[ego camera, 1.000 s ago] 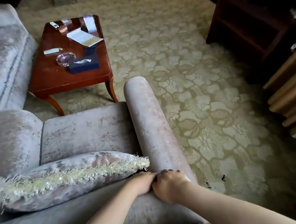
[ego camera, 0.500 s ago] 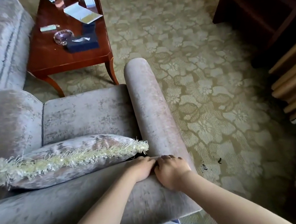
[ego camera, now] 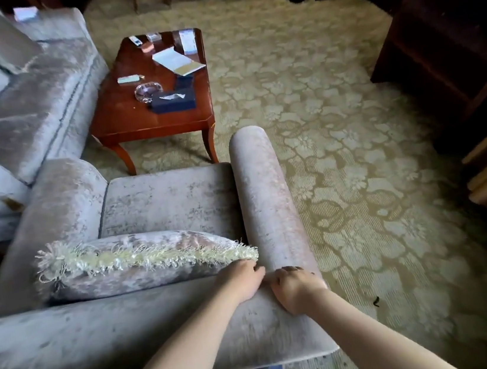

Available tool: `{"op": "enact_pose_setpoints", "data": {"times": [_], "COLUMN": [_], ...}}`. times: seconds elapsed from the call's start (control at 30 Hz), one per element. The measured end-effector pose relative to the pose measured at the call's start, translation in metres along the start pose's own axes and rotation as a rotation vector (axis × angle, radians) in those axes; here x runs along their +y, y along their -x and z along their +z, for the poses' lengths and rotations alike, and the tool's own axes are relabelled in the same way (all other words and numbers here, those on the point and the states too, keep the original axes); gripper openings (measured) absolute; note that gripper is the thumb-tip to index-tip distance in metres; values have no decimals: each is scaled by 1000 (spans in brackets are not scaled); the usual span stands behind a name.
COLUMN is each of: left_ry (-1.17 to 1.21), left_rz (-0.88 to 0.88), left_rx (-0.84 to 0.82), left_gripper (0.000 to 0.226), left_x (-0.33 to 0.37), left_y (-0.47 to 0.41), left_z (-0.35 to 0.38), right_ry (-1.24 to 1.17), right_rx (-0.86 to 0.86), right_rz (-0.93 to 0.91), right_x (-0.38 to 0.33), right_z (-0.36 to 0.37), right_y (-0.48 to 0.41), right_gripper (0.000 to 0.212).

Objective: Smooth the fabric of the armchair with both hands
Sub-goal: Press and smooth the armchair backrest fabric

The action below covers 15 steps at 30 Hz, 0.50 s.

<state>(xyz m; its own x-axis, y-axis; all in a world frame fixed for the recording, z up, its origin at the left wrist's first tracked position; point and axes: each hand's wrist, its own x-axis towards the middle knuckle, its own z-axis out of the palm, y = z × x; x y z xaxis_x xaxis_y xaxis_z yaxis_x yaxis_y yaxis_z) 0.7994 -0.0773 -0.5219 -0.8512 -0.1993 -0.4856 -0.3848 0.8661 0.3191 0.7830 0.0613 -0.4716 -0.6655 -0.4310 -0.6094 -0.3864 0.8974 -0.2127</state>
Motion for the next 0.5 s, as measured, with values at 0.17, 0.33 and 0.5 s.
{"op": "enact_pose_setpoints", "data": {"times": [0.17, 0.33, 0.5], "left_ry": [-10, -64, -123], "left_rz": [-79, -105, -314], "left_rx": [6, 104, 122], "left_gripper": [53, 61, 71], "left_x": [-10, -67, -166], "left_y": [16, 59, 114], "left_z": [-4, -23, -50], "right_ry": [114, 225, 200], "right_rx": [-48, -79, -98], "right_rz": [30, -23, -189], "right_x": [-2, -37, -132], "right_z": [-1, -16, 6], "right_y": [-8, -24, -16], "right_gripper": [42, 37, 41]}}
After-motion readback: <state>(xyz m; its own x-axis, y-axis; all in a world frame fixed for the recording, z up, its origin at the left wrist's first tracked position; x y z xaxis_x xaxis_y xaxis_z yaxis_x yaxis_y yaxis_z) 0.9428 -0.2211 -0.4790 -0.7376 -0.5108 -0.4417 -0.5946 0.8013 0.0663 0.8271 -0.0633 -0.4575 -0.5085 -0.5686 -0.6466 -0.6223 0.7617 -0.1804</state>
